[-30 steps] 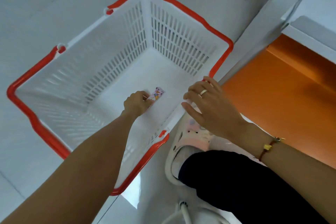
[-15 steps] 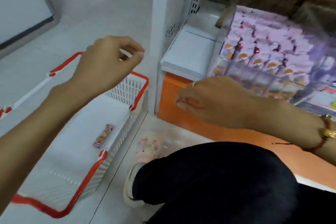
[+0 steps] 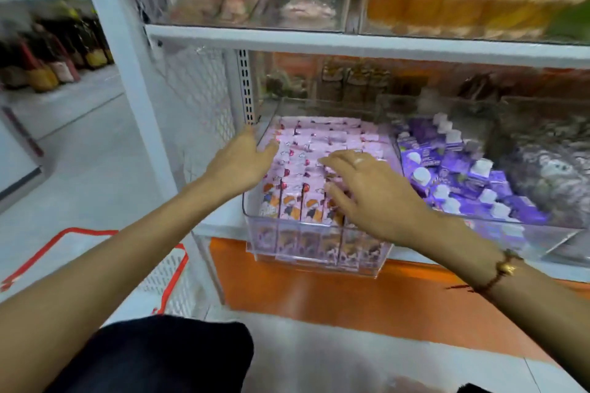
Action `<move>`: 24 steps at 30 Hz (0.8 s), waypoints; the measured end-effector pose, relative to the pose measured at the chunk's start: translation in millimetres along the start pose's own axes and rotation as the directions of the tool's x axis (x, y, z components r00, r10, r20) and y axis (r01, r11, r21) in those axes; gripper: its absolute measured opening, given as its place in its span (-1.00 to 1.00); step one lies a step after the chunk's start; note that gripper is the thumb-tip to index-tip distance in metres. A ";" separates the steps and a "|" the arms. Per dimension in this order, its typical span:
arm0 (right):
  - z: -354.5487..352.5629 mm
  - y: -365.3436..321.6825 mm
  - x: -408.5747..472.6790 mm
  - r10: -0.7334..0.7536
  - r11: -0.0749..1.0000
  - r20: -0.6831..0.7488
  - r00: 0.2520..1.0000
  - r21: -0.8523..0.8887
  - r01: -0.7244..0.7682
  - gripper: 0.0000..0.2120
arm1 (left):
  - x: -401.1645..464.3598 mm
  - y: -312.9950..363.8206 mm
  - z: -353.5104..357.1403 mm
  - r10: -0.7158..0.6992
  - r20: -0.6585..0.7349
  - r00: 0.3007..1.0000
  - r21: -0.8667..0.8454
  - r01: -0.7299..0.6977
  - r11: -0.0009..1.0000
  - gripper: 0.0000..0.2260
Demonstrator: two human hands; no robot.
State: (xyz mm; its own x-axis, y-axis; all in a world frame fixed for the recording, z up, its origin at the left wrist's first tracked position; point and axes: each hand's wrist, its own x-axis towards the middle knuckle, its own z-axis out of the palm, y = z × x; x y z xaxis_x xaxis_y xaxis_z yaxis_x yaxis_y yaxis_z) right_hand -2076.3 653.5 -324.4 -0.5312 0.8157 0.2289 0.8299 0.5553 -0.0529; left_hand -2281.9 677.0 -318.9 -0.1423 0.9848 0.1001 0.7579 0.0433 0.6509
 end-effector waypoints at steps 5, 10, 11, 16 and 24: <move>9.7 5.6 10.4 0.019 0.997 0.069 0.997 -0.080 -0.014 -0.53 | -8.3 -14.9 17.7 0.013 -0.159 0.987 -0.351 -0.069 0.934 -0.75; 12.6 9.8 2.4 0.005 0.991 0.030 1.000 -0.133 -0.001 -0.59 | -11.2 -16.8 24.6 0.039 -0.180 0.983 -0.329 -0.097 0.939 -0.74; 11.2 9.8 1.9 0.014 0.993 0.037 0.999 -0.119 -0.010 -0.59 | -11.2 -16.9 24.9 0.043 -0.173 0.984 -0.335 -0.100 0.937 -0.74; -2.1 7.1 14.3 0.061 0.996 0.097 0.993 -0.072 -0.054 -0.62 | -8.9 -18.9 24.2 0.062 -0.135 0.989 -0.373 -0.108 0.922 -0.83; 15.0 -6.9 104.3 0.088 0.994 -0.009 0.996 0.061 -0.087 -0.73 | -15.0 -30.0 14.5 0.121 -0.100 0.988 -0.467 -0.154 0.871 -0.80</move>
State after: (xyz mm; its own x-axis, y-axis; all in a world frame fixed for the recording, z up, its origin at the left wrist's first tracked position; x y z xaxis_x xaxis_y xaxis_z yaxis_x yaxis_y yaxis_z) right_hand -2139.9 737.2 -314.7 -0.4550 0.8598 0.2318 0.8609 0.4913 -0.1320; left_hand -2293.3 663.4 -350.9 -0.1126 0.9610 0.2526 0.3844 -0.1923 0.9029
